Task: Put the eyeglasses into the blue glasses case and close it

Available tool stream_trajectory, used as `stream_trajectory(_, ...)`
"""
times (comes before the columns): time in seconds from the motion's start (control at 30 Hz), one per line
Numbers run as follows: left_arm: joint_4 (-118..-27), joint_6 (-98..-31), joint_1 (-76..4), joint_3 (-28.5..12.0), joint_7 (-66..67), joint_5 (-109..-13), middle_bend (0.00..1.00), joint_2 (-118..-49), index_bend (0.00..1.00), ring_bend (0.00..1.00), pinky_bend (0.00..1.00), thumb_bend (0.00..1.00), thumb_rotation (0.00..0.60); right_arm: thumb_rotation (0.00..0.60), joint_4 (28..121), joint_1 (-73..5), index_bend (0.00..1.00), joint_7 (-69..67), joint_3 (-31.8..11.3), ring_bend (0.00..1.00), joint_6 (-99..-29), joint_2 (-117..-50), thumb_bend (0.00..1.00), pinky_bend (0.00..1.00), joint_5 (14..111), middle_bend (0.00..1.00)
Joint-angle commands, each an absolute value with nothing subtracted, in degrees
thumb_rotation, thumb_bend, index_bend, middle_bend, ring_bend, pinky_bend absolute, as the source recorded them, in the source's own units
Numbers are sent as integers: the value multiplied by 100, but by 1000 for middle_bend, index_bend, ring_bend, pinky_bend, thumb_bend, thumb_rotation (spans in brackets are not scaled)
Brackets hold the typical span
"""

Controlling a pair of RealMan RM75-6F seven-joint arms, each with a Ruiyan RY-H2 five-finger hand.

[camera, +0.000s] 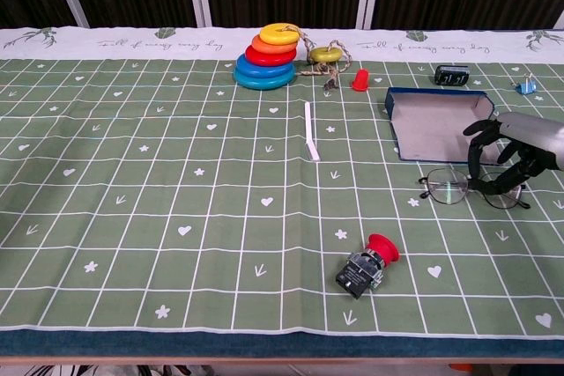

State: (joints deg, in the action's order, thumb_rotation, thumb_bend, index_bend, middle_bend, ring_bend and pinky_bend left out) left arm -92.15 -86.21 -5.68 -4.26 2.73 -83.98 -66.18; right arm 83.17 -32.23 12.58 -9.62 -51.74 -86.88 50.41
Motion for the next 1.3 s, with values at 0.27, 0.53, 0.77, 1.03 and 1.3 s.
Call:
stream_trajectory(0.27, -9220, -8627, -565, -424, 267, -8404, 0, -6620, 136, 0, 0, 313, 600, 600, 8409, -3241, 637, 1206, -988, 140, -5156, -8624, 527, 208, 5045, 114)
stream_trajectory(0.53, -9227, -8632, -560, -423, 242, -8409, 0, -6614, 136, 0, 0, 313, 600, 600, 8470, -3376, 636, 1086, -1163, 139, -5011, -8381, 543, 208, 5115, 113)
stream_trajectory(0.77, -9243, -8636, -554, -429, 251, -8391, 0, -6618, 136, 0, 0, 313, 600, 600, 7830, -3801, 646, 931, -1452, 125, -4699, -8241, 543, 208, 5504, 97)
stream_trajectory(1.03, -9241, -8665, -545, -452, 259, -8367, 0, -6626, 136, 0, 0, 313, 600, 600, 6925, -4263, 654, 718, -1471, 91, -4142, -8375, 542, 189, 5857, 76)
stream_trajectory(1.3, -9231, -8657, -547, -463, 313, -8336, 0, -6642, 136, 0, 0, 313, 600, 600, 6339, -4487, 660, 481, -1447, 85, -3914, -8605, 542, 187, 6071, 70)
